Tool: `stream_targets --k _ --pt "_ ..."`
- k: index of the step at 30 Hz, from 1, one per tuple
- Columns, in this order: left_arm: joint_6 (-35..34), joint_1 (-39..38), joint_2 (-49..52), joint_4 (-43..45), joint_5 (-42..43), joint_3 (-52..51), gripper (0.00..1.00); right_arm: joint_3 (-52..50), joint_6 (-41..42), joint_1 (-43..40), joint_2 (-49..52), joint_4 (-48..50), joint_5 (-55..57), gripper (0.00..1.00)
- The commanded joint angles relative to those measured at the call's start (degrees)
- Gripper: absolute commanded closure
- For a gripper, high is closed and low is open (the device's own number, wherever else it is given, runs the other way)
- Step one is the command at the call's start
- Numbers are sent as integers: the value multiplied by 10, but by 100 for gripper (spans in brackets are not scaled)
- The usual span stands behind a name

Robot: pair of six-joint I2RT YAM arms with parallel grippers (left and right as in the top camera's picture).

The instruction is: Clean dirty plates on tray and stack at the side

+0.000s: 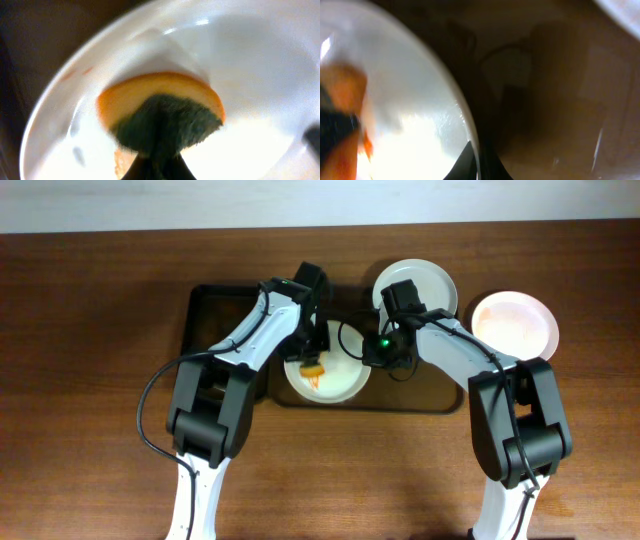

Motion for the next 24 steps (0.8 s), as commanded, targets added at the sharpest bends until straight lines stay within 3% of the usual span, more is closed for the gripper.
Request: stream_targets --k 1,3,5,8,10,11,12,16,19,20,21,24 --pt "61 -2 18 -82 141 -23 100 5 -1 0 13 2 -7 94" --pt "64 -2 18 -64 143 -23 100 5 0 0 13 2 -7 94" --pt "63 1 18 11 126 -23 100 5 -1 0 13 2 -7 94" --pt "-15 2 18 78 -50 -23 100 5 -1 0 13 2 1 77" --pt "-57 3 18 92 -106 -23 100 5 0 0 13 3 15 72" --pt "-64 3 18 97 -108 -23 100 5 0 0 13 5 19 54" --pt "-64 3 18 97 -108 -23 100 5 0 0 13 7 22 46" --pt "-63 3 18 91 -105 -23 100 5 0 0 13 9 26 28" --pt "-63 4 18 88 -98 -23 100 5 -1 0 13 6 25 27" --pt "-55 3 18 88 -85 -23 100 5 0 0 13 6 26 22" --pt "-47 3 18 88 -75 -23 100 5 -1 0 13 6 26 2" --pt "-45 3 18 87 -73 -23 100 5 0 1 13 6 25 2"
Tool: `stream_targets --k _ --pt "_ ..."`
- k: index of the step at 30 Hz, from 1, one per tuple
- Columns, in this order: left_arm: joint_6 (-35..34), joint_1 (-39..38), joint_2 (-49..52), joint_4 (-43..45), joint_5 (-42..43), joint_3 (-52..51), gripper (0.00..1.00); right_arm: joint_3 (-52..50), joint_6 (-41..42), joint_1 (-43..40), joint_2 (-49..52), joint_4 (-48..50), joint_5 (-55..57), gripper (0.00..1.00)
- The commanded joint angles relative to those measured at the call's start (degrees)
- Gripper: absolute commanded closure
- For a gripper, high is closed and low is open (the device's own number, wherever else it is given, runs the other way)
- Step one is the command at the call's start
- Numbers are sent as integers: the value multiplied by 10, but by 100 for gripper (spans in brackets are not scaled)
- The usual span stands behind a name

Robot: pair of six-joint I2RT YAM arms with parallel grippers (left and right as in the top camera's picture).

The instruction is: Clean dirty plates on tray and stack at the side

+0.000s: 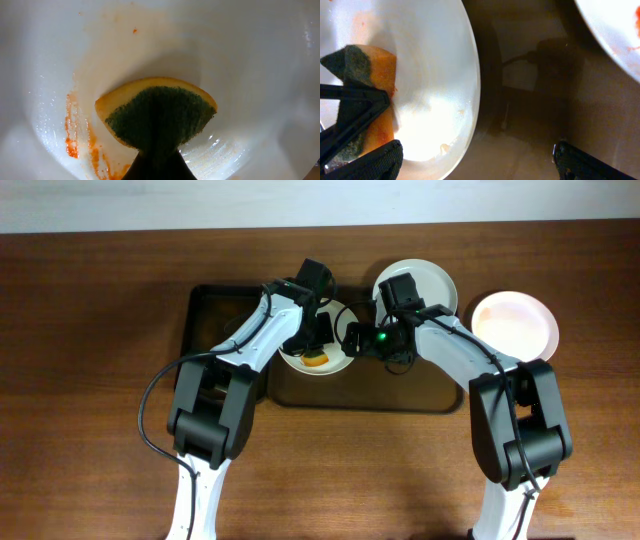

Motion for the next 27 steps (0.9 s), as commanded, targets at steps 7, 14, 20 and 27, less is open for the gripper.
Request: stream_targets --k 7,14,20,27 --pt "28 14 20 -19 9 -14 100 -13 0 -2 16 30 -2 65" --pt "105 71 -4 -85 90 62 100 -14 0 15 26 67 -2 95" --pt "115 77 -20 -86 54 57 100 -13 12 21 43 78 -10 96" --pt "23 25 -19 -40 -45 -9 100 -13 26 -11 43 59 -44 96"
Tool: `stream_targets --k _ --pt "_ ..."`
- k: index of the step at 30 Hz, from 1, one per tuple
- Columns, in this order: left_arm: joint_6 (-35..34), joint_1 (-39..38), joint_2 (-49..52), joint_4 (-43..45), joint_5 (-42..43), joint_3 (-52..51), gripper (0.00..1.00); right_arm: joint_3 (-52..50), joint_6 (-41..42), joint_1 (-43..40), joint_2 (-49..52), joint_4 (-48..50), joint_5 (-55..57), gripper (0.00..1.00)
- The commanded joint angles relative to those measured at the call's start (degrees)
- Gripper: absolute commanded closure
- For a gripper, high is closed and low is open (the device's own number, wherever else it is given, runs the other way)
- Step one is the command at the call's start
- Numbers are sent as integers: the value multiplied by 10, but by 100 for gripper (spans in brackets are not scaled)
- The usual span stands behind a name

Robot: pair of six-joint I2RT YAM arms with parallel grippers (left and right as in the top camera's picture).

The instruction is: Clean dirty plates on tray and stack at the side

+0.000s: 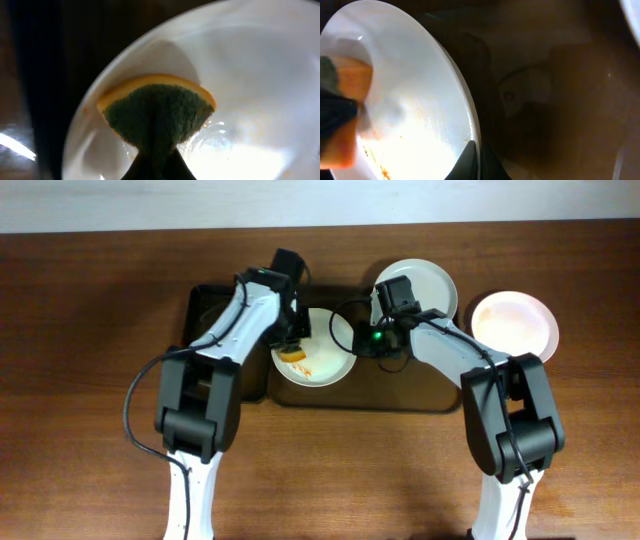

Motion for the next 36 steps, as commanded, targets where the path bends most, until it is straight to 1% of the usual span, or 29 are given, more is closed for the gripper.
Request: stream_targets --k 1,3,5,9,11,12,13,15,16,17,18,19,20,21,23,26,27,28,31,32,34,35,36 --pt "-72 -31 -19 32 -39 -48 100 -5 4 -16 19 -15 -11 96" --pt "-110 -44 -19 30 -35 -69 100 -5 4 -21 19 -21 -11 96" --pt "-145 -55 -19 19 3 -96 100 -5 4 -26 19 -21 -11 96" --pt "-152 -60 -19 23 117 -108 100 -5 4 -27 19 -21 -11 96" --pt "-129 -60 -19 29 211 -108 100 -5 4 -27 19 -21 -11 96" --pt "-96 -60 -19 34 260 -108 100 -5 4 -27 19 -22 -11 96" --pt "-76 -60 -19 32 280 -108 100 -5 4 -27 19 -22 -11 96" --pt "-42 -57 -19 19 279 -108 100 -5 4 -27 19 -22 -11 96" --pt "-30 -52 -19 12 272 -108 100 -5 4 -27 19 -22 -11 96" --pt "-27 -45 -19 4 233 -108 100 -5 4 -27 19 -22 -11 96" --pt "-27 -37 -19 1 165 -108 100 -5 4 -27 19 -22 -10 96" --pt "-45 -30 -19 1 83 -108 100 -5 4 -27 19 -22 -10 96" --pt "-78 -27 -19 1 14 -108 100 -5 4 -27 19 -22 -10 96" --pt "-111 -25 -19 3 -12 -108 100 -5 4 -27 19 -22 -10 96" --pt "-167 -22 -19 23 -33 -108 100 -5 4 -27 19 -21 -10 96" --pt "-273 -22 -19 57 -104 -109 100 -5 4 -27 19 -23 -10 96" --pt "-292 -23 -19 72 -125 -109 100 -5 4 -27 19 -23 -10 96" --pt "-303 -23 -19 92 -146 -109 100 -5 4 -27 19 -23 -10 96" --pt "-302 -25 -19 169 -190 -109 100 -6 4 -26 19 -28 -10 96" --pt "-302 -26 -19 184 -196 -108 100 -6 4 -26 19 -28 -10 96" --pt "-301 -26 -19 181 -195 -108 100 -6 4 -26 19 -28 -10 95" --pt "-299 -26 -19 173 -195 -108 100 -6 4 -26 19 -28 -9 80" --pt "-297 -27 -19 166 -195 -108 100 -6 4 -26 19 -28 -8 56"
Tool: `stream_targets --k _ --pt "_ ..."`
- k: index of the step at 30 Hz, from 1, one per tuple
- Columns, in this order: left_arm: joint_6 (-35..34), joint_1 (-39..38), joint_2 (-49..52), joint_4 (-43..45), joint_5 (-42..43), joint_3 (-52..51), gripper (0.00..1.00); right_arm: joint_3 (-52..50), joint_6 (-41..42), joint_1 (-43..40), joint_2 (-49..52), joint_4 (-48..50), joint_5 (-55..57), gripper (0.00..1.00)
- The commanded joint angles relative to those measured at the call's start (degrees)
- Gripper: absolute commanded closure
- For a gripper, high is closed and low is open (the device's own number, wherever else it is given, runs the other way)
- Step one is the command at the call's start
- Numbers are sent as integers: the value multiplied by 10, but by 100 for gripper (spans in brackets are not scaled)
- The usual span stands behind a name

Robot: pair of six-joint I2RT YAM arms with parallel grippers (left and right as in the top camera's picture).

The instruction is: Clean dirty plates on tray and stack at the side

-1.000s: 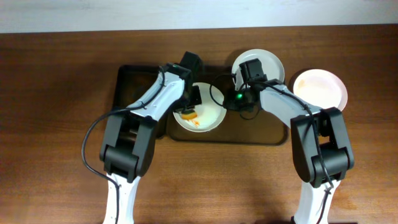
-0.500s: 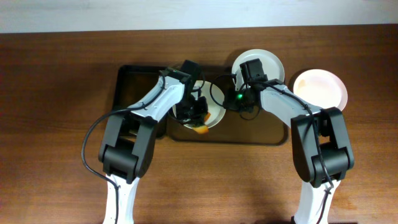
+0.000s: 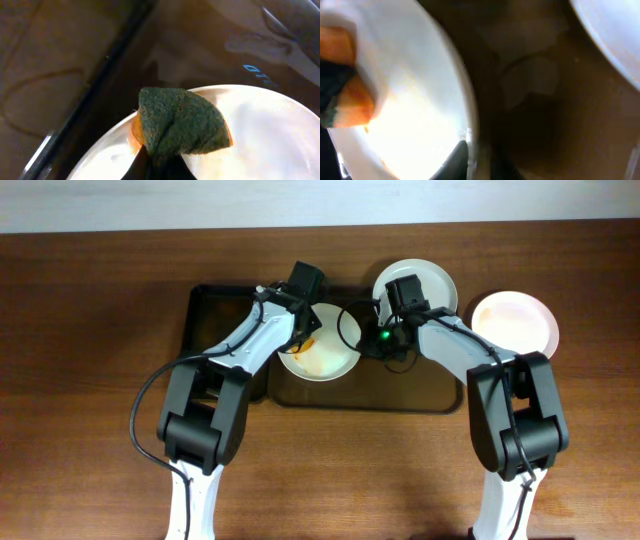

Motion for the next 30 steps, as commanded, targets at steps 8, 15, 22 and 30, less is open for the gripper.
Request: stream_targets --k 8,15,22,30 --pt "-5 8 16 -25 -49 -8 100 -5 -7 -4 16 -5 20 2" --pt "-5 8 16 -25 -49 -8 100 -6 -7 -4 16 -5 20 2" --pt "-5 8 16 -26 -47 -8 100 -6 -7 -4 16 -5 20 1" --pt "-5 9 16 30 -23 -8 100 -6 -7 -4 16 -5 20 2"
